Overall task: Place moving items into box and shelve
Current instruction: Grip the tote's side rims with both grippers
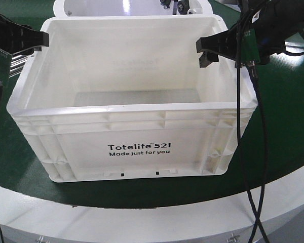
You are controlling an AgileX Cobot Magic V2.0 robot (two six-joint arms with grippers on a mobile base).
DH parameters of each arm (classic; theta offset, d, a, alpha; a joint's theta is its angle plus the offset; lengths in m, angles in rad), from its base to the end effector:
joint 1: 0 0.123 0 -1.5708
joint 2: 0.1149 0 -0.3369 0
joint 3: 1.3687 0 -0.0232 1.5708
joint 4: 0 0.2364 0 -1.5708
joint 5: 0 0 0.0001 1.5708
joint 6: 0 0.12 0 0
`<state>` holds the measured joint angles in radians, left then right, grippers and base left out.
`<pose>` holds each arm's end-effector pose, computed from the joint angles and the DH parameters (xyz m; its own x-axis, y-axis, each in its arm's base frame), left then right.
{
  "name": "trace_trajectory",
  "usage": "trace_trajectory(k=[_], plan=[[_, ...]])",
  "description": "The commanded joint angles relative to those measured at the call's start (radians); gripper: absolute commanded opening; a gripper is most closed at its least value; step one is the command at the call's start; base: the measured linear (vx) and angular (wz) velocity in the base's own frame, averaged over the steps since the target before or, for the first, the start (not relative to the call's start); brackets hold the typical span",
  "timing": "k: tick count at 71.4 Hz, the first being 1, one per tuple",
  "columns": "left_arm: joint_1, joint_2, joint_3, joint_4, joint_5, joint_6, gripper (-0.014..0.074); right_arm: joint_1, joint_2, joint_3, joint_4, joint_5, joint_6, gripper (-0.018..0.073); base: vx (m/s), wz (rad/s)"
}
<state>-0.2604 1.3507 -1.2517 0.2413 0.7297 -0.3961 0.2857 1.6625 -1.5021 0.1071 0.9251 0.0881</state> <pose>0.2849 -0.0561 0.3996 -0.6571 -0.0426 -0.7526 -0.0008 0.9984 -0.0558 0.3536 0.1145 0.3582 -0.8452 -0.0903 -0.5268 -0.1991 0.9679 0.1536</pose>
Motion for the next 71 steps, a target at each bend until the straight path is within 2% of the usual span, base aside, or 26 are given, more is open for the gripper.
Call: trace_trajectory(k=[1,17,34,71], plan=[[0.001,-0.029,-0.035,0.008,-0.056,0.001,0.0498,-0.004,-0.038,-0.029,-0.012,-0.041,0.0,0.0469,0.0,0.0],[0.001,-0.029,-0.035,0.009,-0.047,0.026,0.0498,-0.004,-0.012,-0.029,-0.021,-0.024,0.003,0.0297,0.0,0.0],[0.001,-0.029,-0.035,0.009,-0.039,0.026,0.0498,-0.004,-0.012,-0.029,-0.021,-0.021,-0.008,-0.0022,0.0,0.0],[0.001,-0.02,-0.045,-0.021,-0.002,0.027,0.0497,-0.004,-0.012,-0.029,-0.014,-0.02,-0.009,-0.0015,0.0,0.0]])
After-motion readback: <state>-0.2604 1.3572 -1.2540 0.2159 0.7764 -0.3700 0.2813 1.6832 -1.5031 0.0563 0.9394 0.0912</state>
